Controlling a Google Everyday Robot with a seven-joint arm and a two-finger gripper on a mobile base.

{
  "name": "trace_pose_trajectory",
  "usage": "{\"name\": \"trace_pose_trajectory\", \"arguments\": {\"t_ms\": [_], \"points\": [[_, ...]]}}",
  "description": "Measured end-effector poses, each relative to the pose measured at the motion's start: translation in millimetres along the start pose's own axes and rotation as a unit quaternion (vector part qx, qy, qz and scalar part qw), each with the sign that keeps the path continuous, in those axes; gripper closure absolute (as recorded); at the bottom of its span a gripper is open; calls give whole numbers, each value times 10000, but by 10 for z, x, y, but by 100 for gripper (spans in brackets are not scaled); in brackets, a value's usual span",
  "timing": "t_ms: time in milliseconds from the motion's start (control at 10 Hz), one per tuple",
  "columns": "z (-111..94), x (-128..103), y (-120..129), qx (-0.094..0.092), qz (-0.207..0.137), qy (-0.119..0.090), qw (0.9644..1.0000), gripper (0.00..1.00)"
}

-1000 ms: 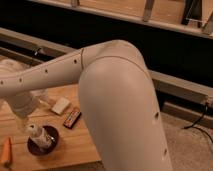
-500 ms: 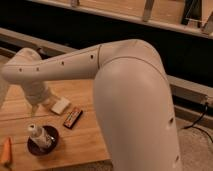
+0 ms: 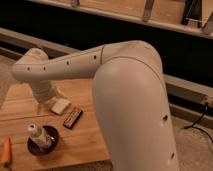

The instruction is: Place the bottle in the ceramic bowl

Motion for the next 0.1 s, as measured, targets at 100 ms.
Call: {"name": "trace_pose_trajectory", "arguments": {"t_ms": [100], "points": [[35, -2, -41, 53, 110, 30, 9999, 20]]}}
